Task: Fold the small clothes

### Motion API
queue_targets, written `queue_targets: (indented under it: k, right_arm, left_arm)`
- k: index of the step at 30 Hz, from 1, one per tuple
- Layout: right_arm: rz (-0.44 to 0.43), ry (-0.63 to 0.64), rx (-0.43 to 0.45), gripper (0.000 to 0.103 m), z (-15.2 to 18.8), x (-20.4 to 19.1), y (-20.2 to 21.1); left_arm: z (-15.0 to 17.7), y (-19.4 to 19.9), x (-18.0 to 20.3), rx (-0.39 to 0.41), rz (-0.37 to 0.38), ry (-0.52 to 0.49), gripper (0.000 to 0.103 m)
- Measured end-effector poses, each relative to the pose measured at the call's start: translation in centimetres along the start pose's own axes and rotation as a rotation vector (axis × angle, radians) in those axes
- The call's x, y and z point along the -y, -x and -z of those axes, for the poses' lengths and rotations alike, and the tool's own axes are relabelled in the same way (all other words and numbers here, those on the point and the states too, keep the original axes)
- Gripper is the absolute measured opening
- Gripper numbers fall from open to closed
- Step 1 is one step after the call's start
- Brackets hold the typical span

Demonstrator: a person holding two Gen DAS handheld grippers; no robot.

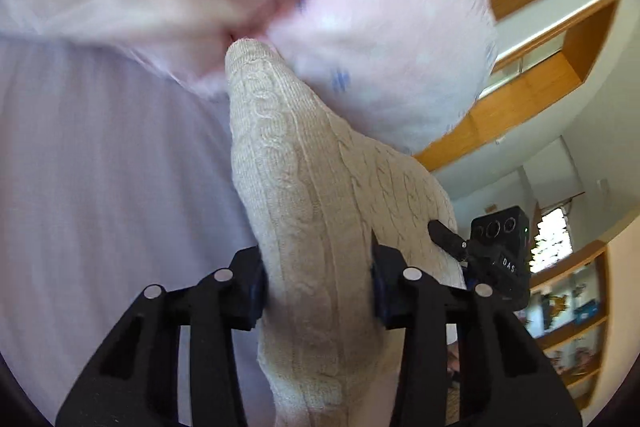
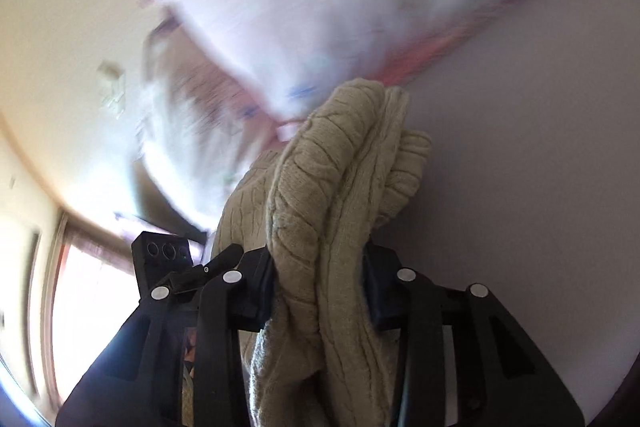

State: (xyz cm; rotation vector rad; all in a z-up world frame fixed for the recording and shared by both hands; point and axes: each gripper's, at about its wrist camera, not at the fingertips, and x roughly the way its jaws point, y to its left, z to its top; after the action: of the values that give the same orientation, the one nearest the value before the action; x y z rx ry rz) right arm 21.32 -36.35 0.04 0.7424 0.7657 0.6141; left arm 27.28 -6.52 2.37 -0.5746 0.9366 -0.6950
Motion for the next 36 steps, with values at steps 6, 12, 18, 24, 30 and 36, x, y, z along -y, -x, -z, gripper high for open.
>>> queue_targets:
  k: [6,12,18,24,30,36]
  right_arm:
    - [0.23,0.149,-0.061,0.048,0.5,-4.5,-7.6]
    - [0.144,0.213,0.029,0.048,3.3,-8.2,-3.5]
    - [0.236,0.133,-0.12,0.01,4.8,-6.4,-8.5]
    - [0.316,0.048,0.029,0.01,6.8,-5.5,-5.3]
    - [0.46,0.262,0.154,0.1,11.8,-9.3,-0.9]
    - [0.69,0.417,0.042,0.101,16.4,-9.8,-2.8]
  left_arm:
    - [-0.6,6.8,-2.6,0.12,-0.373,-0.079,0.054]
    - [4.2,13.5,-1.4,0.218,-0.572,-0.264,0.09]
    - [9.6,14.7,-0.7,0.208,-0.614,-0.224,0.101]
    - [12.1,13.1,-0.7,0.179,-0.666,-0.175,0.101]
    - [13.5,10.6,-0.8,0.087,-0.736,-0.209,0.101]
    - [14.4,8.5,-1.0,0.009,-0.801,-0.244,0.101]
